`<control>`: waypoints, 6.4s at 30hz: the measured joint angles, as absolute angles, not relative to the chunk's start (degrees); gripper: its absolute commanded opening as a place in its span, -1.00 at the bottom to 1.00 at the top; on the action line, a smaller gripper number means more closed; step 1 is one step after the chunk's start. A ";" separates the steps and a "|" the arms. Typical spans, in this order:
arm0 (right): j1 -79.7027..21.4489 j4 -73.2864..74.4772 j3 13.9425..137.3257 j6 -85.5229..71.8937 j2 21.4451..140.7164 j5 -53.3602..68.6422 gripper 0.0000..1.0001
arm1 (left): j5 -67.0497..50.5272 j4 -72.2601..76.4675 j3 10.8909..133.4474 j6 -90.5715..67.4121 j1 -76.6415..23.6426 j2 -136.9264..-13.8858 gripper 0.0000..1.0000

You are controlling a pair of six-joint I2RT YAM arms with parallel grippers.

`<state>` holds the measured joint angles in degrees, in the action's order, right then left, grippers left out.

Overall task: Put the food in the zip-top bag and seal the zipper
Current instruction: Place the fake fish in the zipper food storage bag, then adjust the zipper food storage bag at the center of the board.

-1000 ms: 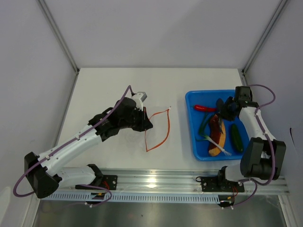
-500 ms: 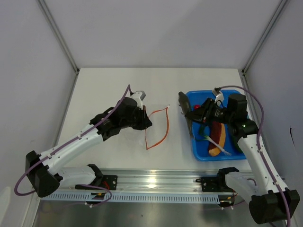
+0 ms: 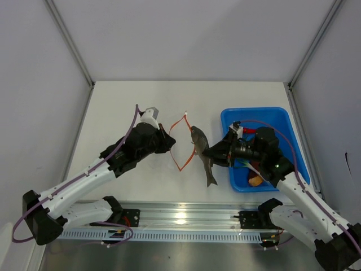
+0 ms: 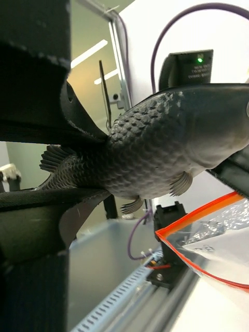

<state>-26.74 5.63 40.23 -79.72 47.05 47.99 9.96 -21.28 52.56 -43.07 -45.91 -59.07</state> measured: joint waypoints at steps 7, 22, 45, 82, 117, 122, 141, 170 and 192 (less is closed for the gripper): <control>-30.48 0.05 39.72 -87.24 52.86 44.64 -0.69 | 11.68 -20.49 52.03 -43.66 -46.87 -58.98 -0.99; -31.92 -2.20 39.79 -93.10 58.35 39.64 -0.69 | 12.88 -18.59 50.13 -44.14 -48.73 -57.32 -0.99; -35.57 -4.19 45.30 -90.13 67.11 39.07 -0.64 | 12.73 -18.31 50.04 -42.33 -49.50 -57.93 -0.99; -35.53 -8.67 44.58 -93.25 72.97 31.83 -0.66 | 2.59 -13.41 45.41 -37.56 -49.56 -54.96 -0.99; -42.94 13.28 52.97 -64.53 75.50 16.95 0.55 | -3.11 -15.42 49.08 -43.18 -49.60 -57.47 -0.99; -42.78 18.79 56.71 -60.66 72.10 16.86 0.47 | -2.63 -15.73 49.08 -42.81 -49.60 -57.21 -0.99; -38.02 39.20 59.83 -44.73 64.58 9.32 0.08 | -2.13 -17.04 48.42 -41.98 -48.99 -54.78 -0.99; -42.89 33.17 67.85 -43.97 70.08 13.67 -1.00 | -6.44 -19.62 48.80 -42.06 -48.99 -50.92 -0.99; -45.39 35.31 71.75 -42.63 77.91 10.68 -1.00 | -3.18 -22.13 51.40 -39.99 -48.95 -52.77 -0.99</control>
